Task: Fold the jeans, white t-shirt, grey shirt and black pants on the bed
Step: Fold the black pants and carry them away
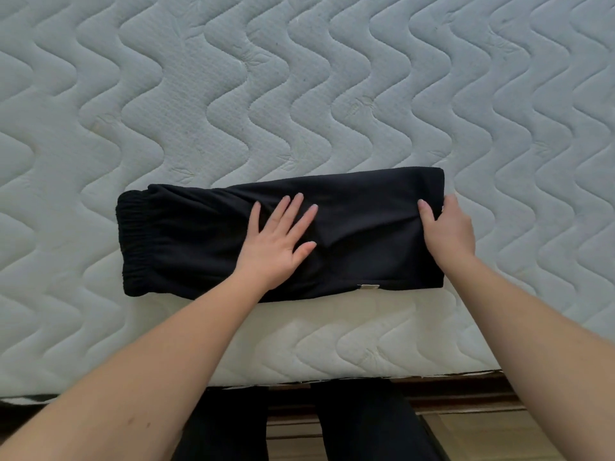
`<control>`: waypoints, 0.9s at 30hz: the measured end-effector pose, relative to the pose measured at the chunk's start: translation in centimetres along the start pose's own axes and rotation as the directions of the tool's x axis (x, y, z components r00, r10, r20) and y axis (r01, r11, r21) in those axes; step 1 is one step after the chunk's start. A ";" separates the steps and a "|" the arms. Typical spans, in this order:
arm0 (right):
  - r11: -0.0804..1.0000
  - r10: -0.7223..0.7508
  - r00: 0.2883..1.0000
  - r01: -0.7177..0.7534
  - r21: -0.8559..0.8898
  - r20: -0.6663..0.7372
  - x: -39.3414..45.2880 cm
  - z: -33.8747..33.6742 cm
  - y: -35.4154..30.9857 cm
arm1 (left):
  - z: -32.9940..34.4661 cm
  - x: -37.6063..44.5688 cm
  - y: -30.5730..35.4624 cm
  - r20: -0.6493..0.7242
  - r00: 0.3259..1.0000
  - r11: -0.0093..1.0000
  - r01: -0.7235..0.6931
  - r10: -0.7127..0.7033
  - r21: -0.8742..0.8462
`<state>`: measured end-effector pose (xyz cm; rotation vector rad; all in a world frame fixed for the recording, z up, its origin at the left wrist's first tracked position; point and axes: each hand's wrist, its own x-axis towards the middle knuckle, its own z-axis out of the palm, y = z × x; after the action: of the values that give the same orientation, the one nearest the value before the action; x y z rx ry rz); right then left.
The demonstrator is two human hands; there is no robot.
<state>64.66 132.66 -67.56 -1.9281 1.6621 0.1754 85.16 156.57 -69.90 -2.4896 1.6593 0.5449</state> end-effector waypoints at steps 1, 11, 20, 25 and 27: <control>1.000 0.006 1.000 -0.006 -0.002 -0.009 -0.2 0.1 0.1 | -0.3 -0.2 -1.3 -0.017 1.000 1.000 0.023 -0.022 0.006; 1.000 -0.002 0.999 0.001 -0.021 -0.042 -0.7 0.6 -0.3 | -0.5 -4.4 -13.8 -0.038 0.942 0.937 0.336 -0.334 0.097; 0.975 -0.199 0.980 0.197 0.105 0.007 -3.9 -4.0 -3.0 | -1.4 -5.2 -13.3 -0.095 0.949 0.949 0.308 -0.301 0.070; 0.933 -0.347 0.935 0.338 0.126 0.067 -9.6 -6.1 -10.0 | -0.5 -5.6 -14.1 -0.022 0.965 0.964 0.260 -0.260 0.051; 0.910 -0.403 0.909 0.387 0.145 0.104 -12.1 -6.0 -13.6 | -0.3 -5.6 -13.9 -0.029 0.968 0.964 0.251 -0.249 0.084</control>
<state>73.27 140.87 -52.48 -2.0649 1.1381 0.0381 95.95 166.98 -69.27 -2.5925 1.3134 0.4121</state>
